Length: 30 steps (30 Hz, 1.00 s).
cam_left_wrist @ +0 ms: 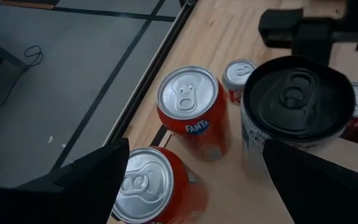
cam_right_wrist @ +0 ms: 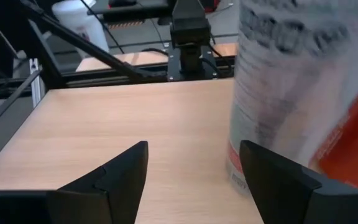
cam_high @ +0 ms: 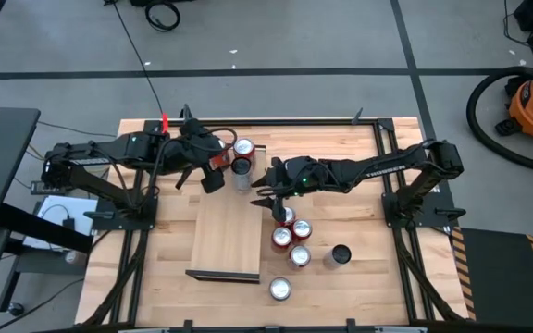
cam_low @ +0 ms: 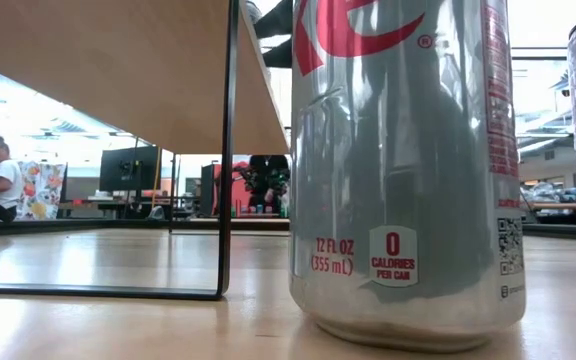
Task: Place canned beverage on shelf
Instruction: Put the top white and orange soda can on the shelf
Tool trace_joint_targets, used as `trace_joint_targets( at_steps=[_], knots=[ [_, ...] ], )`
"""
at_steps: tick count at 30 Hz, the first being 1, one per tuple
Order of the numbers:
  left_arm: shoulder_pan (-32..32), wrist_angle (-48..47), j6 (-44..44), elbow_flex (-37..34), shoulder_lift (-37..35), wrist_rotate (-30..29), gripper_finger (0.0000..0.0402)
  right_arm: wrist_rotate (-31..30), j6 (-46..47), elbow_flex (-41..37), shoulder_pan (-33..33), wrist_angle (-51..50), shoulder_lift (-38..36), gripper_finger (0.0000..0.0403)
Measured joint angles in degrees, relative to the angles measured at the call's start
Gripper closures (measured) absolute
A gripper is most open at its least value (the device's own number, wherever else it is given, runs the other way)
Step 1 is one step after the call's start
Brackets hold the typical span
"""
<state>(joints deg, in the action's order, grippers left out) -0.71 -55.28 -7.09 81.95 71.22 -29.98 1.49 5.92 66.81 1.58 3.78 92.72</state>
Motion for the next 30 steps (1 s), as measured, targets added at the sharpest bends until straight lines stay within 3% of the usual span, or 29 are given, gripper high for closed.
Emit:
trace_joint_targets(
  at_steps=[9, 11, 17, 30],
  knots=[
    [0.00, -6.98, -2.92, 3.51, -0.13, 0.19, 0.0018, -5.64, -0.93, 7.82, -0.40, -13.91, -0.10, 0.0140],
    [0.00, -6.66, -4.12, 5.09, -0.13, 2.47, 0.0018, -7.78, -0.38, 8.66, -1.03, -15.71, -0.10, 0.0140],
    [-0.04, -5.57, -4.21, 7.14, 0.01, 8.95, 0.0018, -9.55, -0.14, 9.11, -3.49, -14.75, -0.13, 0.0140],
    [-0.02, -5.99, -2.52, 4.56, 1.69, 6.61, 0.0018, -5.85, -1.61, 9.11, -2.72, -9.74, -0.13, 0.0140]
  ],
)
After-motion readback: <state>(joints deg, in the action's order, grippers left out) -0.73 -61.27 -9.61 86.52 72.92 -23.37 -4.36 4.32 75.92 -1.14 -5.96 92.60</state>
